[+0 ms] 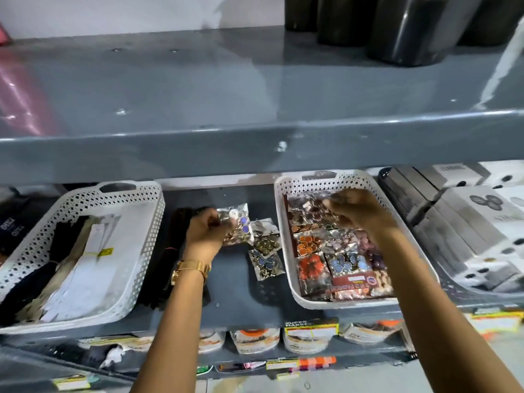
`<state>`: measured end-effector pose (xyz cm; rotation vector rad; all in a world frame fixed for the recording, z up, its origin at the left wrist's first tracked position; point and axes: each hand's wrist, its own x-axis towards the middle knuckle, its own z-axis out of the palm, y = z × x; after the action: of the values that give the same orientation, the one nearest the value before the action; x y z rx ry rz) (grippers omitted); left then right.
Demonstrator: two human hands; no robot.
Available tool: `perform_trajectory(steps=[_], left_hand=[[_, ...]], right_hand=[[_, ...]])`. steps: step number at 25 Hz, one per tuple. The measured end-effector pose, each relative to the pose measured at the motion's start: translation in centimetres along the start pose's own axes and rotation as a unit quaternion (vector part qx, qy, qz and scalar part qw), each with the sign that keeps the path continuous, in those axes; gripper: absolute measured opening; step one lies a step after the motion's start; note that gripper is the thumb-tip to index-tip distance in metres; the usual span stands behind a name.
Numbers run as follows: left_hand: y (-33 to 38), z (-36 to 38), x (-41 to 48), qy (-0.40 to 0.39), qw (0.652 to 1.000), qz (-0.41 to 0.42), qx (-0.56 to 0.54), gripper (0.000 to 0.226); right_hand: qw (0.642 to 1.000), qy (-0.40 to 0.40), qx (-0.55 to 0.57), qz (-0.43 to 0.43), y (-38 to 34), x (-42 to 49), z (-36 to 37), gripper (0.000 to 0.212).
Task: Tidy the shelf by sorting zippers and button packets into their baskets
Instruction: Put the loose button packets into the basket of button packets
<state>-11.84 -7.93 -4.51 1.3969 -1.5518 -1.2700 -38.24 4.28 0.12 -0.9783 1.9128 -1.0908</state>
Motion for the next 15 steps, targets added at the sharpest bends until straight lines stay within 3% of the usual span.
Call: perform_trajectory(steps=[2, 3, 6, 9, 11, 12, 15], left_hand=[[2.1, 1.8, -2.1, -0.123, 0.989, -0.015, -0.077, 0.02], [2.9, 2.9, -3.0, -0.179, 0.983, 0.0, -0.046, 0.023], [4.6, 7.1, -4.7, -0.285, 0.941, 0.086, 0.162, 0.032], [5.5, 11.3, -5.2, -0.355, 0.839, 0.154, 0.383, 0.031], [5.3, 13.1, -5.5, -0.376, 0.78, 0.174, 0.469, 0.034], [4.9, 13.4, -5.5, -0.373, 0.773, 0.173, 0.483, 0.035], [3.9, 12.6, -5.7, -0.311, 0.8, 0.198, 0.473, 0.038]], right_hand=[[0.997, -0.012, -0.047, 0.052, 2.2, -1.8, -2.5, 0.026], [0.995, -0.023, -0.068, 0.073, 3.2, -2.3, -3.3, 0.022], [0.987, -0.066, -0.113, 0.095, 4.8, -3.2, -4.2, 0.003], [0.98, -0.076, -0.167, 0.08, 5.5, -3.1, -3.4, 0.021], [0.973, -0.068, -0.208, 0.075, 6.1, -3.0, -2.4, 0.025], [0.973, -0.061, -0.213, 0.068, 6.3, -2.9, -1.9, 0.022], [0.966, -0.055, -0.242, 0.071, 6.1, -3.1, -1.4, 0.016]])
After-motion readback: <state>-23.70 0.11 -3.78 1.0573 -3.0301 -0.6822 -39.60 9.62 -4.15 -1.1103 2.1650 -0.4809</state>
